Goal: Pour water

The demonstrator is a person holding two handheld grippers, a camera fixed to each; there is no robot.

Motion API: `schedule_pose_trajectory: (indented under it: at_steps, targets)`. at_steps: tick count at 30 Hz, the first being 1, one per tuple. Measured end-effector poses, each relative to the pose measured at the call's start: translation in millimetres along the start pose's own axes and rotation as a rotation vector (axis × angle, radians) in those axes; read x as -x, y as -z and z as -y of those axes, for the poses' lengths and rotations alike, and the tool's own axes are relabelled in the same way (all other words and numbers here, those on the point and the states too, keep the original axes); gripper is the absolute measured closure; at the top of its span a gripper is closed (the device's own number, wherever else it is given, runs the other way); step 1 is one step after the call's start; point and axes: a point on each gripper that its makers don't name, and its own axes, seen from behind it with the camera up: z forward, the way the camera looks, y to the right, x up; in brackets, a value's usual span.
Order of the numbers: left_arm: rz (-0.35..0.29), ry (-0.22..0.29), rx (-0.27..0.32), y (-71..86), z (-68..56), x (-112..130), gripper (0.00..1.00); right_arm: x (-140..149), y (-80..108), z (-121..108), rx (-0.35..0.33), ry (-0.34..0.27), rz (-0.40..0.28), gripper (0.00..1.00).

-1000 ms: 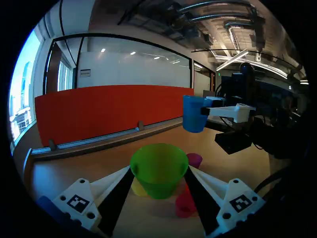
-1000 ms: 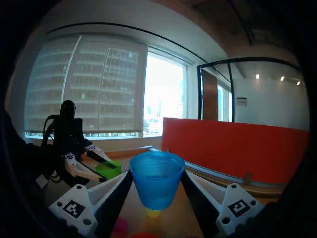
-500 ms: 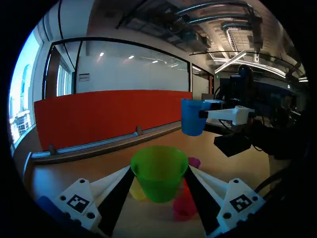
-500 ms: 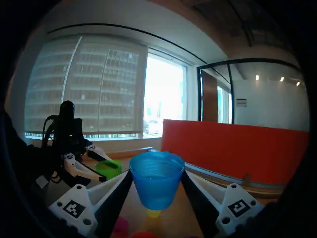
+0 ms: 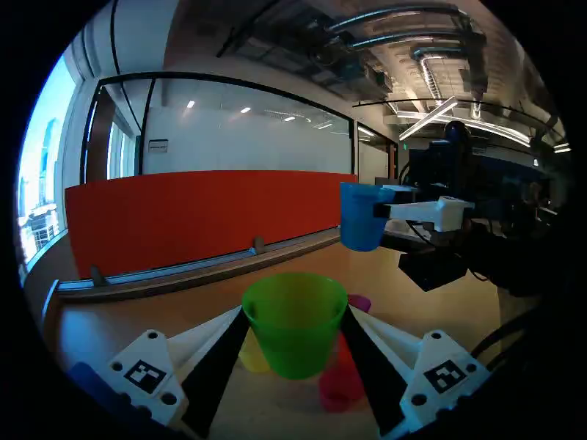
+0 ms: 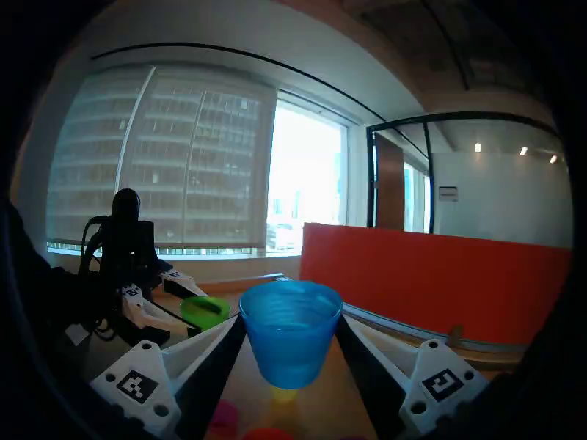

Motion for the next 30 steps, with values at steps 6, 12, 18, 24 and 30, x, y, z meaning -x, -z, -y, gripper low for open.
schedule_pose_trajectory:
  at_steps: [6,12,18,24,30]
  targets:
    - [-0.015,0.016,0.022,1.7,-5.8,-4.0,0.14,-6.7,4.1,0.6,-0.005,0.002,-0.007,0.11]
    - [-0.017,0.012,0.051,2.5,-14.9,-2.5,0.14,-8.2,5.6,4.4,-0.018,0.023,0.006,0.11]
    - [-0.013,0.013,0.086,1.5,-26.3,3.0,0.14,-9.4,6.8,9.4,-0.034,0.055,0.009,0.11]
    - [-0.011,0.012,0.129,2.4,-40.3,7.0,0.14,-13.0,8.6,12.1,-0.044,0.091,0.011,0.11]
    - [-0.007,0.000,0.161,2.8,-53.5,11.8,0.14,-21.2,11.4,18.5,-0.058,0.141,0.000,0.11]
